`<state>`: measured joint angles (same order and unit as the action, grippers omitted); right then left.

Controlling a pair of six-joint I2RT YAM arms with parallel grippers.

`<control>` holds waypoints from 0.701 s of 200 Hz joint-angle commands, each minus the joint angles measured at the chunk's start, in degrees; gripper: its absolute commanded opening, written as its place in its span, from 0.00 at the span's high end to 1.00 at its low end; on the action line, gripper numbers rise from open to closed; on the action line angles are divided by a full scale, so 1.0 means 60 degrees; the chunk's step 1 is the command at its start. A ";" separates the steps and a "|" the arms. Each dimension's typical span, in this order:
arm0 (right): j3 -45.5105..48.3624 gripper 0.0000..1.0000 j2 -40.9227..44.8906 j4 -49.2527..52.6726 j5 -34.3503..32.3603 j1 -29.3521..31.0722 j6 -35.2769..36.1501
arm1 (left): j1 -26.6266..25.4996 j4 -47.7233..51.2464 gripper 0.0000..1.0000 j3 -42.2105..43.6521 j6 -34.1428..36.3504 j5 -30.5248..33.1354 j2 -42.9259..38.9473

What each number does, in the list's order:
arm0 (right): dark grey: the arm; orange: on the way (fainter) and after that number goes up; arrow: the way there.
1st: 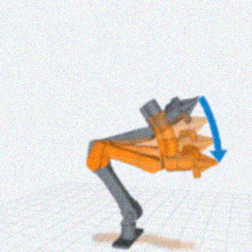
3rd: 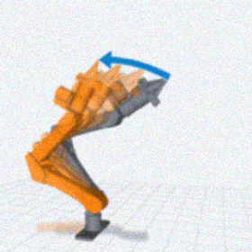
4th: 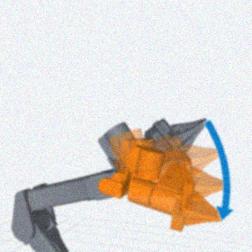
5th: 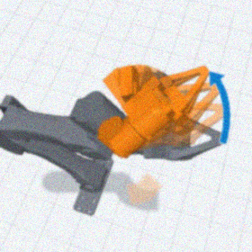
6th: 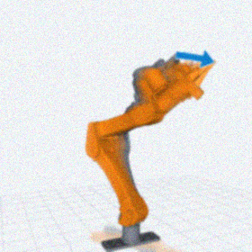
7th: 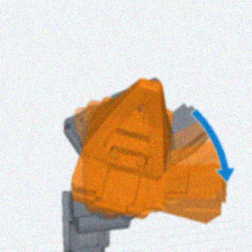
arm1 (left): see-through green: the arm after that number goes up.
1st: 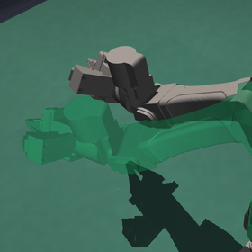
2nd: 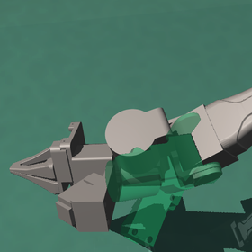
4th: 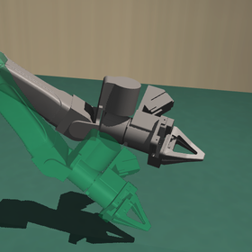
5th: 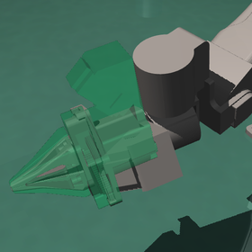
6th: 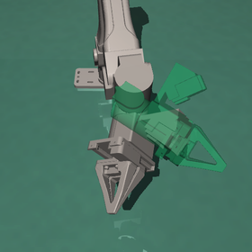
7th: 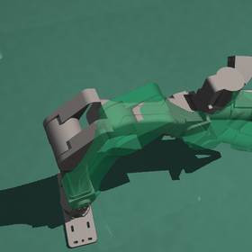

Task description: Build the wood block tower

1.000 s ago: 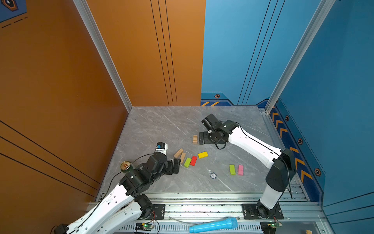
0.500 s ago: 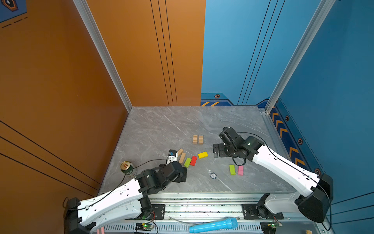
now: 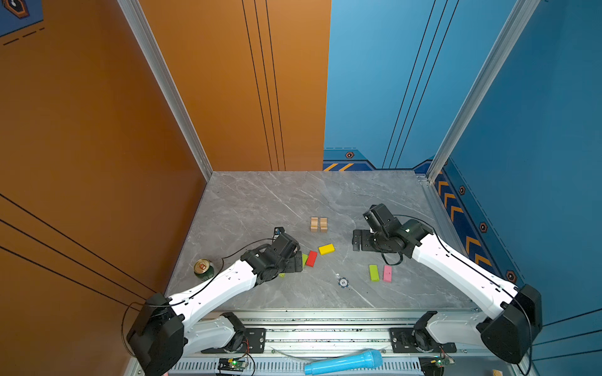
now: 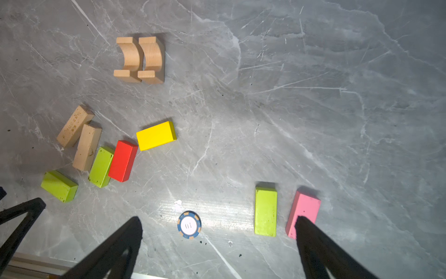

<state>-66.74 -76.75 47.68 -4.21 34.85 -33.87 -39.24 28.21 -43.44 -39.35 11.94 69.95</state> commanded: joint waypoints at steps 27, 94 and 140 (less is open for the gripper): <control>-0.1204 0.00 -0.1261 -0.0270 0.0947 -0.0297 0.0811 | 0.0828 -0.0389 0.01 -0.0831 0.0440 -0.0776 0.1196; -0.2942 0.00 -0.3112 -0.0176 0.1214 -0.0212 0.1290 | 0.1540 -0.0033 0.04 -0.0474 0.0408 -0.0774 0.0573; -0.3942 0.02 -0.4465 -0.0040 0.1318 0.0171 0.1439 | 0.1622 0.0117 0.03 0.0556 0.0011 -0.0629 -0.1011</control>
<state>-87.39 -100.44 46.26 2.96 34.70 -26.35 -30.26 26.74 -43.03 -37.98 7.86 67.79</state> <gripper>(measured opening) 0.984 0.963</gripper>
